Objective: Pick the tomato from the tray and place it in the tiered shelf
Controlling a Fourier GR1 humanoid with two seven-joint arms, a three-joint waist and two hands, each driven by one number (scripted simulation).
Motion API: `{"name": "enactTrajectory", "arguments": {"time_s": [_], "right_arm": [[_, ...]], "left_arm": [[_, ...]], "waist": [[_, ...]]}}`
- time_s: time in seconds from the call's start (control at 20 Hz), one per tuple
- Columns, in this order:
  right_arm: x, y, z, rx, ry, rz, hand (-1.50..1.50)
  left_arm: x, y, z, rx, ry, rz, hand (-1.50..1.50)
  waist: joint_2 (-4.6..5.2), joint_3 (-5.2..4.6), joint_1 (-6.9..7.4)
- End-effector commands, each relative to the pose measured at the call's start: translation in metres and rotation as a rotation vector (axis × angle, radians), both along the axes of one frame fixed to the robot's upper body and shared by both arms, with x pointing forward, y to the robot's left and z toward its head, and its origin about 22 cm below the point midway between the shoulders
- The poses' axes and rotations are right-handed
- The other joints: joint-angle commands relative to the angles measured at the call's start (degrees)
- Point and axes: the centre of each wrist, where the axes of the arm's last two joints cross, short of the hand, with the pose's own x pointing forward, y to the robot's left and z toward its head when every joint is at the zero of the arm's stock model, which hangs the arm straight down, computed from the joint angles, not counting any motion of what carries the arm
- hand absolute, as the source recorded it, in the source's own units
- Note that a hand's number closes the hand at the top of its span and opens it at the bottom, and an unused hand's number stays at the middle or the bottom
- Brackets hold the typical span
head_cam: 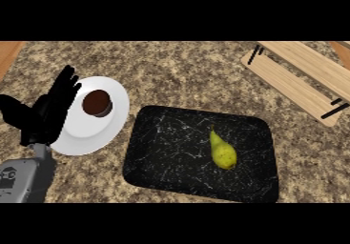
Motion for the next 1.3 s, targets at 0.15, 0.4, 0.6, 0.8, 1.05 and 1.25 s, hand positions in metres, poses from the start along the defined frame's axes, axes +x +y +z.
{"name": "enactTrajectory", "arguments": {"time_s": [0.15,0.4,0.6,0.8,1.05,1.25], "right_arm": [[0.019,-0.044,-0.014,0.006,-0.008,-0.011,1.5],[0.032,-0.081,-0.025,-0.001,-0.001,-0.008,1.5],[0.037,-0.078,-0.035,0.018,-0.016,-0.008,1.5],[0.05,-0.096,-0.057,0.053,0.04,-0.207,-1.5],[0.069,-0.104,-0.064,0.102,-0.11,-0.222,-1.5],[0.065,-0.125,-0.043,0.134,-0.202,-0.203,-1.5]], "left_arm": [[0.003,0.01,0.015,0.004,0.01,-0.007,0.0],[0.0,-0.006,0.003,-0.011,0.009,-0.006,0.0],[-0.001,0.006,0.004,-0.01,0.006,-0.018,0.0],[-0.003,-0.002,0.017,-0.013,0.016,-0.032,0.0],[-0.002,-0.022,0.01,-0.029,0.006,-0.029,0.0],[-0.006,0.004,0.002,0.002,0.012,-0.014,0.0]], "waist": [[-0.06,-0.02,0.17],[0.0,-0.02,0.27],[-0.09,-0.03,0.06],[0.18,0.02,1.01],[0.41,0.08,1.61],[0.28,0.03,1.22]]}}
